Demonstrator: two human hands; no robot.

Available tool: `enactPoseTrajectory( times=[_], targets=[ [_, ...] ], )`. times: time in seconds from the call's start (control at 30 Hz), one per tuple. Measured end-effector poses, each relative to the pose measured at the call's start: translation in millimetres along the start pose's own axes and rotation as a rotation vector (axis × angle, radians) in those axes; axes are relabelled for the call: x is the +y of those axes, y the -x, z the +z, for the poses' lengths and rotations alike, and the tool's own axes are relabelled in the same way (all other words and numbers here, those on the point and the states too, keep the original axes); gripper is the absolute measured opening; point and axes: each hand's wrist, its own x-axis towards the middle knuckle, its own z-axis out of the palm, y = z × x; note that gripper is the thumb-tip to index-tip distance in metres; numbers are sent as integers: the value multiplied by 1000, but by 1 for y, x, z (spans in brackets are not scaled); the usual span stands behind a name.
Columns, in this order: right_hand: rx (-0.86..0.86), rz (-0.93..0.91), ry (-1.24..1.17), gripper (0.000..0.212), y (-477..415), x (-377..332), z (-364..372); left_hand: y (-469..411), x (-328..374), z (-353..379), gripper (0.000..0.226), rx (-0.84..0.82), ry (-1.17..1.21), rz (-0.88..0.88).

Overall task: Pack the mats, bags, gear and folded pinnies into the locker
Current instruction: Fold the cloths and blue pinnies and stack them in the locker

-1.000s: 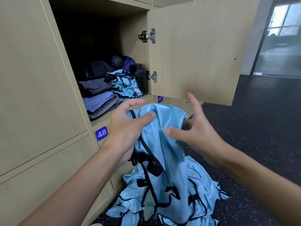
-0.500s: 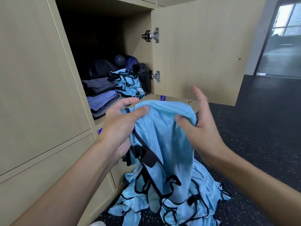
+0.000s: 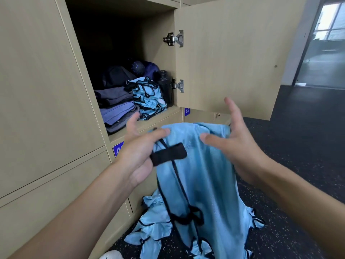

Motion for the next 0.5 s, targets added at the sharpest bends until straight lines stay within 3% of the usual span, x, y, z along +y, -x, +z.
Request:
enactPoseTrajectory(
  times=[0.1,0.2,0.27,0.4,0.5],
  targets=[
    [-3,22,37,91,0,6,1,4,-1,-2,82,-30,-49,-6],
    [91,8,48,82,-1,4,0,11,-12,-4,100,-125,-232,-87],
    [92,28,36,80,-3,4,-4,8,-11,-4,103,-87,-228,-45],
    [-30,102,73,83,-5,7,-8,-4,2,-10,71,75,-88,22],
    [65,81,54,72,-6,5,-8,-4,4,-14,42,98,-118,-22]
  ],
)
